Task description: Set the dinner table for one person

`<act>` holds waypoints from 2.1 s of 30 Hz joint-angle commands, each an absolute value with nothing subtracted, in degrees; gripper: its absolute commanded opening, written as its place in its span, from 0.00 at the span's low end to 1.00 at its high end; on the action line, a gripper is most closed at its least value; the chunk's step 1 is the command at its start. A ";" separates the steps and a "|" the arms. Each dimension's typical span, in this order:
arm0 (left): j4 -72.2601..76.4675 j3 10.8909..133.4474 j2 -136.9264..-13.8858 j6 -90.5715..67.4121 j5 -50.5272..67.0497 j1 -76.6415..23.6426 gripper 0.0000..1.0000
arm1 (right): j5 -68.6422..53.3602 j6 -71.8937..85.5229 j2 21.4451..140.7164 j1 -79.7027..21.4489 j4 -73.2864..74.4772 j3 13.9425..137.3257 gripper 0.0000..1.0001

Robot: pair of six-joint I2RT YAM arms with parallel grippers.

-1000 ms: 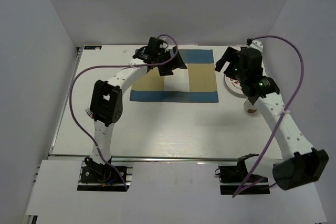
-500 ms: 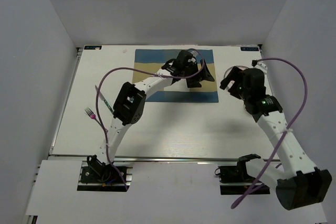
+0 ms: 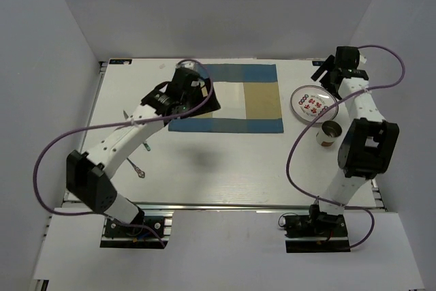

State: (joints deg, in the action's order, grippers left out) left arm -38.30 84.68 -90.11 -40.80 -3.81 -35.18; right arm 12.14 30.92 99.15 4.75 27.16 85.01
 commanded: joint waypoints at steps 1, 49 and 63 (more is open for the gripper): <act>-44.12 75.95 -84.66 -35.51 -7.38 -35.68 0.98 | 14.77 29.00 104.49 8.16 33.13 92.45 0.89; -40.07 51.33 -58.62 -27.95 -1.47 -35.68 0.98 | -5.45 33.40 116.73 18.28 6.06 73.91 0.00; -44.91 51.68 -50.36 -35.07 -19.32 -35.68 0.98 | -15.10 43.06 101.43 15.04 -1.21 78.48 0.00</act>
